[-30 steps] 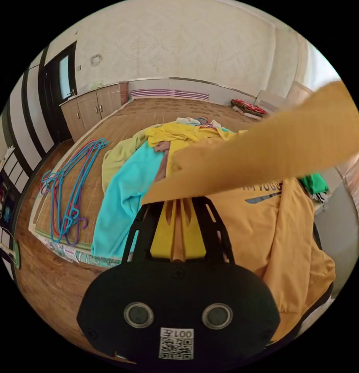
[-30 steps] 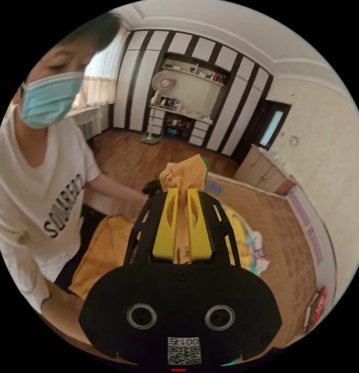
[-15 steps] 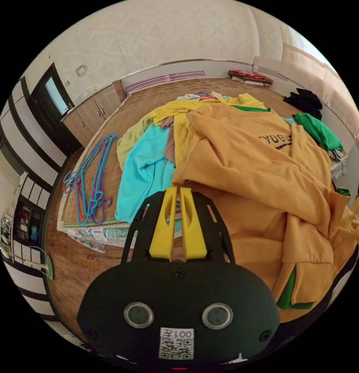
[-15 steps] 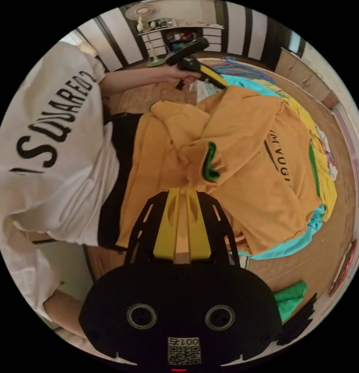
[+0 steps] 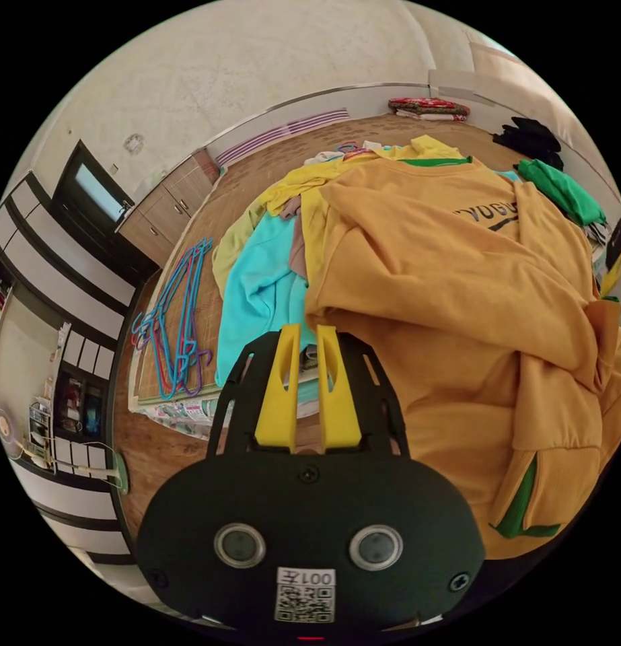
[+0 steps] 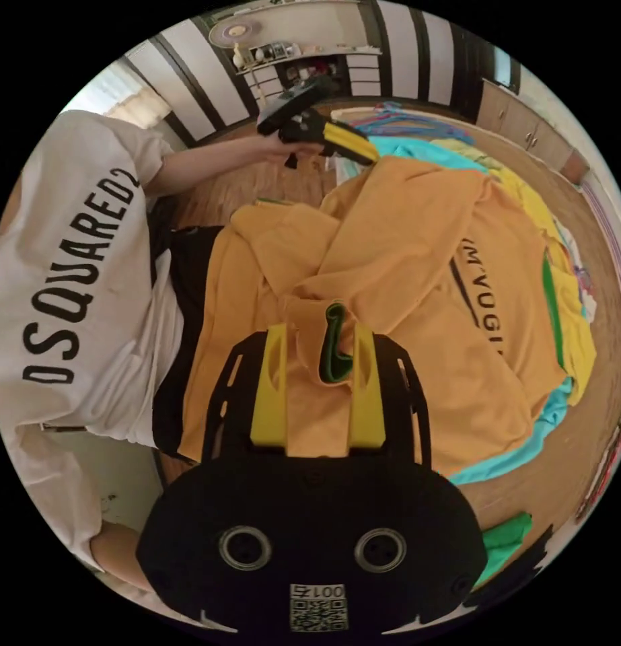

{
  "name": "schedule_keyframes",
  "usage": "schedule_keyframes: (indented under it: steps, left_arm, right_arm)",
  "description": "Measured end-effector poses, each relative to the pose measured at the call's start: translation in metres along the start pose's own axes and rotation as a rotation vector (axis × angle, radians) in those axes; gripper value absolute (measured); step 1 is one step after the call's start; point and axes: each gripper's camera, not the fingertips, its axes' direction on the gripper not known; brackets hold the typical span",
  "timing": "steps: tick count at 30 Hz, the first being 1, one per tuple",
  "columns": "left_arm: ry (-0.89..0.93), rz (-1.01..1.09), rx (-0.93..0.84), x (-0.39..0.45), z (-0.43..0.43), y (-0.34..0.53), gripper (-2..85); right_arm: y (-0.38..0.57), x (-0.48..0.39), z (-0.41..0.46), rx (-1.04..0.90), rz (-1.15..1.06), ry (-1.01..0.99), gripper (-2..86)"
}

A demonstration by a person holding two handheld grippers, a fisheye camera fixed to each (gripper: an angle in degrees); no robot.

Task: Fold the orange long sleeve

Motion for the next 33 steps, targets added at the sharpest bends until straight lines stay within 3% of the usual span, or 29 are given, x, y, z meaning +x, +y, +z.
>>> schedule_keyframes:
  steps: [6,8,13,15,20,24,27,33]
  left_arm:
    - [-0.004,-0.028,-0.012,-0.005,0.007,0.004,4.2]
    - [0.023,-0.074,-0.018,-0.011,0.011,0.007,5.4]
    - [-0.025,-0.102,-0.013,-0.015,0.01,0.015,5.3]
    - [-0.065,-0.079,-0.006,-0.015,0.008,0.019,5.3]
    - [0.005,0.075,0.099,-0.015,0.003,0.029,5.9]
    - [0.031,0.186,0.146,-0.016,0.002,0.037,6.1]
    - [0.076,0.272,0.164,-0.018,0.007,0.044,5.7]
    - [0.123,0.425,0.182,-0.02,0.013,0.058,4.3]
  right_arm:
    - [-0.006,-0.01,0.007,0.03,-0.111,-0.137,3.0]
    - [-0.003,-0.025,0.008,-0.035,-0.177,-0.259,2.4]
    - [0.012,-0.048,0.02,-0.211,-0.185,-0.293,2.9]
    - [0.017,-0.047,0.007,-0.153,-0.157,-0.242,3.6]
    - [-0.003,0.002,-0.034,0.192,0.041,0.153,7.2]
    - [-0.047,0.051,-0.029,0.294,0.128,0.312,8.5]
    - [-0.089,0.101,-0.013,0.341,0.247,0.299,9.7]
    - [-0.153,0.179,0.04,0.299,0.466,0.083,10.0]
